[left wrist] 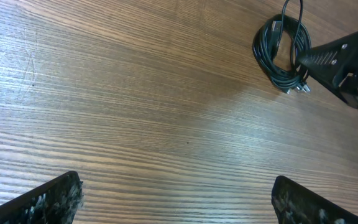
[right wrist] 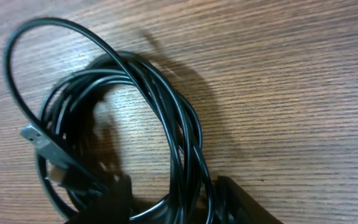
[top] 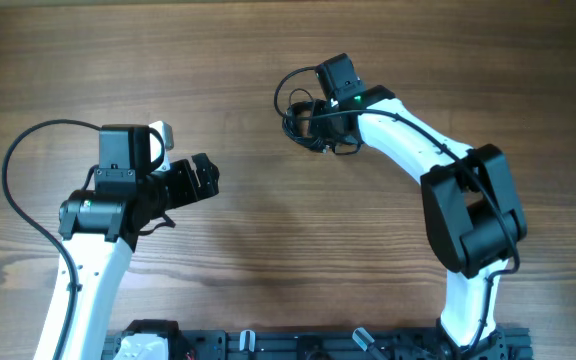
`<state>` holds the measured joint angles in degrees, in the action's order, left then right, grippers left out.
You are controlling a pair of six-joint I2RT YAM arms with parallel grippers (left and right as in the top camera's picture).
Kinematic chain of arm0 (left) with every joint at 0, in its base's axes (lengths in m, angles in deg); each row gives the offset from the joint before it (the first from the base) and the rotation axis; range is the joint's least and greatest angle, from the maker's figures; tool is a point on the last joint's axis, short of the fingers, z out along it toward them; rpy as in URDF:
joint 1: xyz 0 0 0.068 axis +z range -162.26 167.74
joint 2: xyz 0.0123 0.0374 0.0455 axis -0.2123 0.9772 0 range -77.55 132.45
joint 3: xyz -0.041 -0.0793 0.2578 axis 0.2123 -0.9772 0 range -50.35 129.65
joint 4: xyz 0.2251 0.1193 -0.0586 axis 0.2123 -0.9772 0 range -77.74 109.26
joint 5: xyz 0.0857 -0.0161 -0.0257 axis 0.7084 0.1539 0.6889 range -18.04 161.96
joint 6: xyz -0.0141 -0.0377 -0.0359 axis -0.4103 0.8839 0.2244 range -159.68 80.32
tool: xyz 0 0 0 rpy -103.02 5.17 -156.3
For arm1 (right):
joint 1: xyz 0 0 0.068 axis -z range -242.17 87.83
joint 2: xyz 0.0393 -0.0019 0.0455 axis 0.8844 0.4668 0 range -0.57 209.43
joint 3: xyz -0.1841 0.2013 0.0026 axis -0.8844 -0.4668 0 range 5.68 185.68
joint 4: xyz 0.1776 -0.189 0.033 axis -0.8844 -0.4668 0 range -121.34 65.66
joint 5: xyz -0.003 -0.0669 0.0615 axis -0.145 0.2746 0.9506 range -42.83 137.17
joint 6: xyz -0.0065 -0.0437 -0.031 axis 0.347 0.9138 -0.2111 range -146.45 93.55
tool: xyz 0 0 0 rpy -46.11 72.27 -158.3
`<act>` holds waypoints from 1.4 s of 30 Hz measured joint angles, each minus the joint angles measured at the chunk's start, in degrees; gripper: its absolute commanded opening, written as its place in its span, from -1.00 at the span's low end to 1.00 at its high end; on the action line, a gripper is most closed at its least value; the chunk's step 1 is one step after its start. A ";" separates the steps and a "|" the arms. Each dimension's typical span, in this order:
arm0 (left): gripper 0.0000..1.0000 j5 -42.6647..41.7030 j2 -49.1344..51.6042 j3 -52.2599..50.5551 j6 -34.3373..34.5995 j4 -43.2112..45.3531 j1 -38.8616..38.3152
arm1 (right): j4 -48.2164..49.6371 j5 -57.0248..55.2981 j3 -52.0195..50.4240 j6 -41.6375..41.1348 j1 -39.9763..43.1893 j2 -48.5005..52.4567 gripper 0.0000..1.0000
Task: Untangle cables
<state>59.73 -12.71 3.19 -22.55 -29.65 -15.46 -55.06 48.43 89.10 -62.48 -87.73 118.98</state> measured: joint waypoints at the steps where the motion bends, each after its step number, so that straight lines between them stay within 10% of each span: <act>1: 1.00 0.00 0.00 0.02 0.00 0.00 0.00 | 0.02 0.00 0.00 -0.31 0.00 0.42 -0.50; 5: 1.00 0.00 0.00 0.00 0.00 0.00 0.00 | 0.31 0.42 -0.04 -0.42 0.00 1.70 -0.91; 18: 0.91 -2.73 1.03 0.02 2.32 3.41 0.00 | -2.47 20.74 -0.04 -0.15 0.42 2.16 -0.91; 27: 0.50 -10.19 13.66 0.11 15.89 6.40 -0.92 | 1.31 33.55 -0.07 -3.85 0.37 2.38 -0.91; 42: 0.46 -13.00 26.25 0.15 35.32 20.50 -10.12 | 1.22 38.75 -0.07 -6.01 0.37 2.38 -0.91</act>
<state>46.73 13.54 3.34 12.77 -9.15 -25.58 -53.84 87.18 89.03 -68.49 -87.36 121.36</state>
